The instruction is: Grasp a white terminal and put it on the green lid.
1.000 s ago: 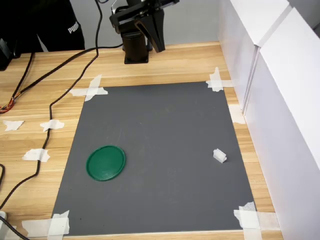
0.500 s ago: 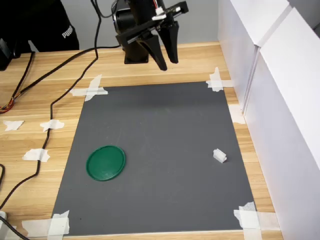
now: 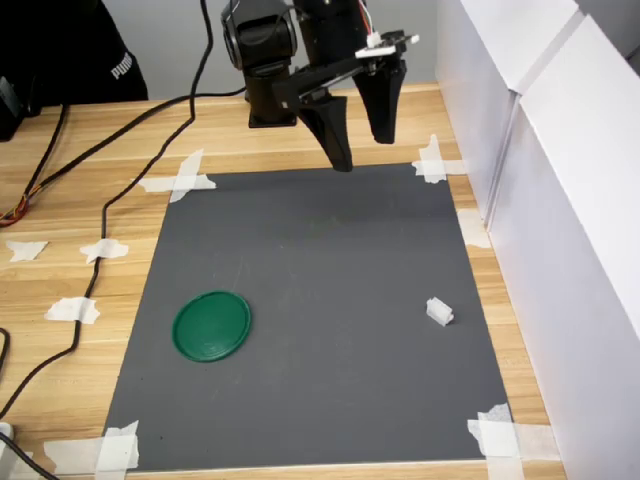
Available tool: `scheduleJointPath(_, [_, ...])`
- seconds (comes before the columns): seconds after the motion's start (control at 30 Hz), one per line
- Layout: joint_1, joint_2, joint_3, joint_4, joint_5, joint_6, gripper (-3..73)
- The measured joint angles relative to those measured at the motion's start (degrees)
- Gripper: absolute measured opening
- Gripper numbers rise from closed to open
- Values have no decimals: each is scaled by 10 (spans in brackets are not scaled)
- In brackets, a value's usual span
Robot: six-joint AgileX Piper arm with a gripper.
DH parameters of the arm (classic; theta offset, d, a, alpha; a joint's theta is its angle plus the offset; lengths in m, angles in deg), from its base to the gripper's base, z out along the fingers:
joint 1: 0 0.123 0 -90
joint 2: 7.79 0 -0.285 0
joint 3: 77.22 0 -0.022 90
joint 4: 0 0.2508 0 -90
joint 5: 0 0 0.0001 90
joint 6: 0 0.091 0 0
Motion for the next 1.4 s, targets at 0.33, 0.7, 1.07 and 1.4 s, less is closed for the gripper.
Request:
scheduleJointPath(0.33, [8,87,-94,16,49,29,618])
scheduleJointPath(0.7, [49,149,-100,-16,-9,73,617])
scheduleJointPath(1.07, [49,217,-101,-18,-62,79,611])
scheduleJointPath(1.4, [49,258,-101,-7,-93,76,607])
